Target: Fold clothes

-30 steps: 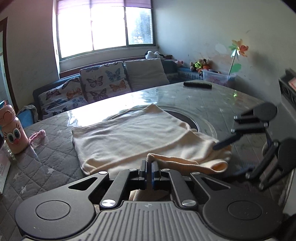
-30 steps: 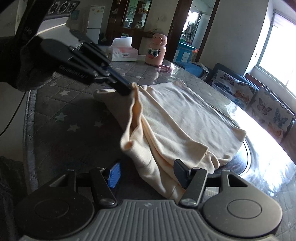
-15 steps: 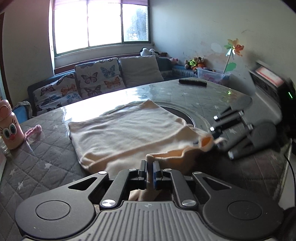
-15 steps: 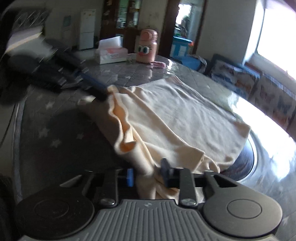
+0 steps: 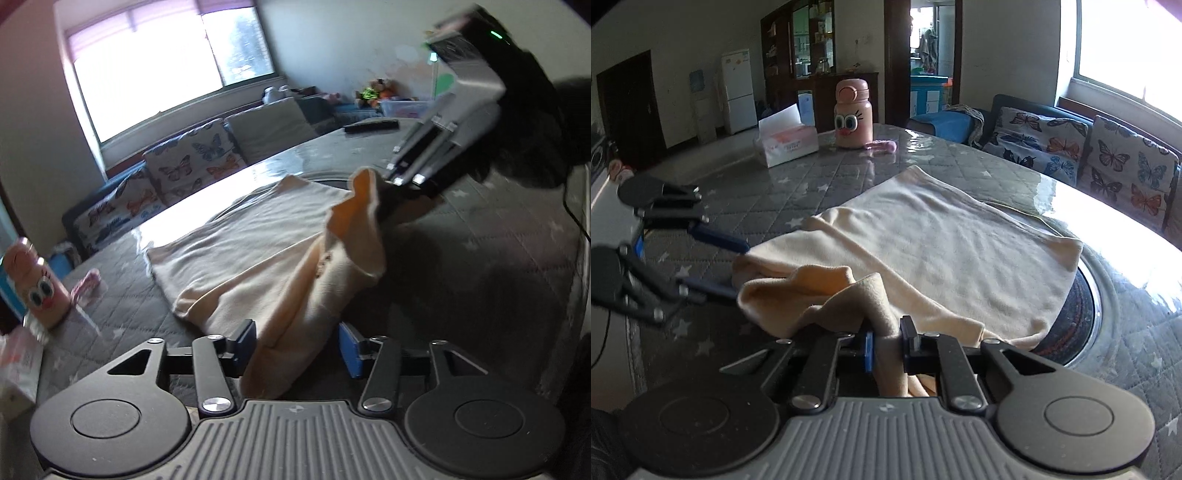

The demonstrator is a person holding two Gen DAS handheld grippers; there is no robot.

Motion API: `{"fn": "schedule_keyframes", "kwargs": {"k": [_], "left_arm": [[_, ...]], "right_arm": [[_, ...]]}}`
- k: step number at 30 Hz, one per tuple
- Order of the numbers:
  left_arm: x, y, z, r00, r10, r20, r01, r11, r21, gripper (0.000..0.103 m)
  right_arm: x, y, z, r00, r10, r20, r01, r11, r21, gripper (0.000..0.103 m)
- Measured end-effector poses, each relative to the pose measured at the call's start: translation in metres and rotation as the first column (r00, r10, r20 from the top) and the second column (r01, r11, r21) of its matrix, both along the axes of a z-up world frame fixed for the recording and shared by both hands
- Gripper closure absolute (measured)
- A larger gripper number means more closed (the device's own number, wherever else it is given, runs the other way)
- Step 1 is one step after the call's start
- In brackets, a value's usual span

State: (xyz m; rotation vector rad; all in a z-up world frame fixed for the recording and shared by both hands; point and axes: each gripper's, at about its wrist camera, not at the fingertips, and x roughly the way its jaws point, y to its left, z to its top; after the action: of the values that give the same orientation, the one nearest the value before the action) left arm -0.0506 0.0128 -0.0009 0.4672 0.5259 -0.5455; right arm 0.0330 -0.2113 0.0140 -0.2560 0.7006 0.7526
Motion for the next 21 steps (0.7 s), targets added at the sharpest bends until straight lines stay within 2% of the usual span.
{"fn": "schedule_keyframes", "kwargs": {"k": [4,14,15,16,17,19,20,21], "left_arm": [[0.000,-0.005,-0.005,1.000,-0.005,0.029,0.004,0.999,0.038,0.041],[0.008,-0.020,-0.023,0.996,-0.001,0.091,-0.012,0.989,0.147,0.043],[0.010,-0.019,-0.024,0.996,-0.001,0.093,-0.014,0.988,0.156,0.046],[0.011,-0.018,-0.025,0.996,0.003,0.093,-0.018,0.987,0.160,0.054],[0.013,-0.016,-0.025,0.996,0.010,0.088,-0.024,0.987,0.161,0.067],[0.017,-0.012,-0.025,0.996,0.024,0.083,-0.037,0.987,0.157,0.082],[0.019,-0.010,-0.024,0.996,0.029,0.081,-0.041,0.988,0.151,0.087],[0.019,-0.007,-0.022,0.996,0.031,0.079,-0.042,0.990,0.138,0.088]], "right_arm": [[0.003,-0.003,0.004,1.000,-0.018,-0.007,0.018,0.999,0.026,0.090],[0.006,-0.002,0.007,1.000,-0.030,-0.004,0.030,0.999,0.043,0.090],[0.006,-0.002,0.007,1.000,-0.031,-0.002,0.031,0.999,0.042,0.090],[0.005,-0.002,0.006,1.000,-0.032,0.000,0.032,0.999,0.042,0.090],[0.005,-0.002,0.006,0.999,-0.032,0.002,0.032,0.999,0.042,0.090],[0.004,-0.002,0.005,0.999,-0.033,0.004,0.032,0.999,0.043,0.091],[0.003,-0.002,0.004,0.999,-0.033,0.005,0.033,0.998,0.044,0.091],[0.002,-0.002,0.004,0.999,-0.033,0.006,0.032,0.998,0.044,0.091]]}}
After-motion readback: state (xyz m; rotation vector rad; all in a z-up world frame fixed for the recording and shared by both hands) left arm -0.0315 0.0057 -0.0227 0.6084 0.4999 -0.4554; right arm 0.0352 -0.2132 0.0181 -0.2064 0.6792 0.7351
